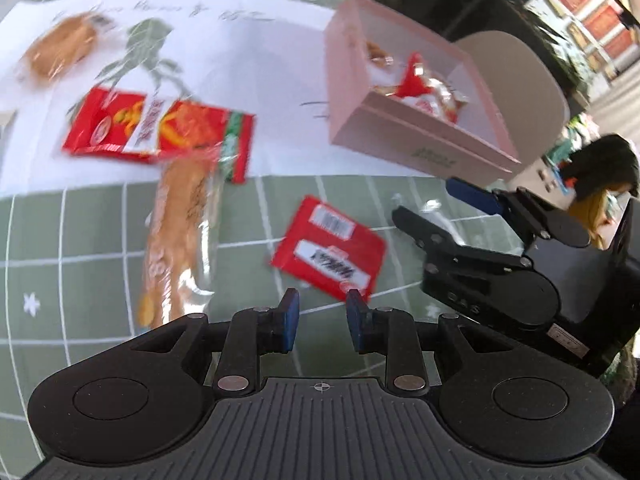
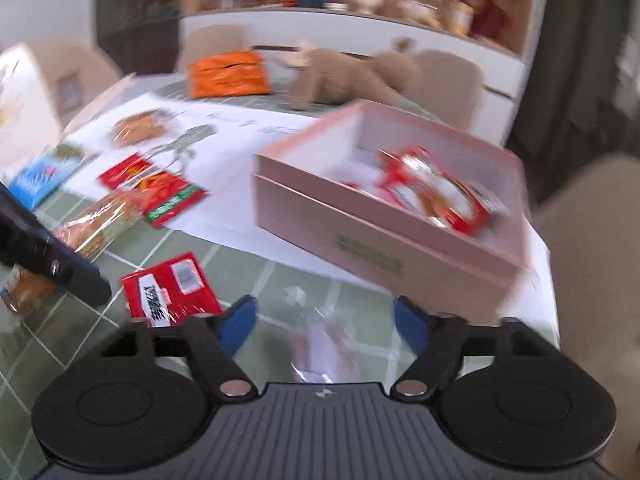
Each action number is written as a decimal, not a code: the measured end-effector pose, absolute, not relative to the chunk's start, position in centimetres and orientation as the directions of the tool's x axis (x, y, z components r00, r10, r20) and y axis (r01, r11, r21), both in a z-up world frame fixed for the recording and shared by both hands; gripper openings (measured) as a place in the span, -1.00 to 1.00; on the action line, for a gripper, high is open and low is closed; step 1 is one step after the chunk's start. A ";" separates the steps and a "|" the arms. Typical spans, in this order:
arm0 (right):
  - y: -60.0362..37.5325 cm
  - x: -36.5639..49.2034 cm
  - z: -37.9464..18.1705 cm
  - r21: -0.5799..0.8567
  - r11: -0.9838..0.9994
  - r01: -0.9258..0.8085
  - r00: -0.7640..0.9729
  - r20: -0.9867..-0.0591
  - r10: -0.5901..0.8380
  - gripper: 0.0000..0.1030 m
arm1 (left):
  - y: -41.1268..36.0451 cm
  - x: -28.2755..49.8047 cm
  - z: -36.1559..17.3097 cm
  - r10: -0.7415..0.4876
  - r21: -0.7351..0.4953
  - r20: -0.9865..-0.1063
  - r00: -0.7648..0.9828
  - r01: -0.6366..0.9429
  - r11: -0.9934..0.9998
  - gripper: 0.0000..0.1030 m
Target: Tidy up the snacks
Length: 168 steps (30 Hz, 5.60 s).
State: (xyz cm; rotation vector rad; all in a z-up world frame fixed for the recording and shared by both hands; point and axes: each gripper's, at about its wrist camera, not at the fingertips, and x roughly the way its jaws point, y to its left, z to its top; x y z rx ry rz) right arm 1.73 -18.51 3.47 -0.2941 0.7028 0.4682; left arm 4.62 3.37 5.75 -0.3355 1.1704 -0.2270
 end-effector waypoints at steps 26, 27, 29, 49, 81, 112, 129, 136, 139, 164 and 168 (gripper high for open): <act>-26.4 -0.1 2.7 0.111 0.965 -0.238 0.630 -0.739 0.240 0.47 | -6.9 3.2 4.8 -0.126 0.106 -0.888 0.441 0.463 0.880 0.45; -26.5 0.0 2.4 0.118 0.965 -0.234 0.624 -0.743 0.243 0.54 | -6.9 3.1 4.8 -0.131 0.100 -0.889 0.439 0.465 0.880 0.46; -26.4 -0.2 2.1 0.117 0.964 -0.238 0.632 -0.735 0.245 0.62 | -6.1 3.3 5.1 -0.165 0.045 -0.889 0.428 0.439 0.897 0.43; -24.2 -1.0 0.7 0.025 0.952 -0.304 0.676 -0.699 0.235 1.00 | -3.3 4.8 4.9 -0.126 -0.011 -0.888 0.442 0.254 0.967 0.39; -23.5 -0.9 4.8 0.034 0.925 -0.379 0.610 -0.742 0.278 -0.32 | -2.7 2.7 5.0 -0.146 -0.056 -0.871 0.470 0.199 0.978 0.26; -27.2 7.3 23.2 0.113 0.917 -0.384 0.811 -0.435 0.393 -0.25 | -3.3 15.9 20.8 -0.483 -0.379 -0.587 0.650 0.307 0.873 0.24; -20.2 4.8 3.9 -0.082 0.912 -0.402 0.581 -0.793 0.184 -0.33 | 4.1 10.7 8.9 -0.380 -0.426 -0.713 0.589 0.065 0.902 0.17; -21.9 4.3 11.7 0.069 0.886 -0.458 0.621 -0.689 0.374 -0.34 | 10.8 4.5 7.8 -0.258 -0.429 -0.739 0.622 -0.140 0.892 0.16; -22.4 7.1 16.3 0.108 0.891 -0.442 0.656 -0.638 0.403 -0.31 | 12.7 3.2 7.4 -0.201 -0.425 -0.746 0.635 -0.222 0.877 0.16; -1.3 3.5 3.3 0.234 0.671 -0.704 0.226 -0.821 0.524 0.41 | 26.7 4.7 5.0 0.250 -0.136 -0.788 0.563 -0.554 0.821 -0.05; -1.5 2.1 3.7 0.125 0.630 -0.767 0.277 -0.820 0.500 0.09 | 24.4 4.4 4.7 0.146 -0.177 -0.794 0.590 -0.454 0.873 -0.08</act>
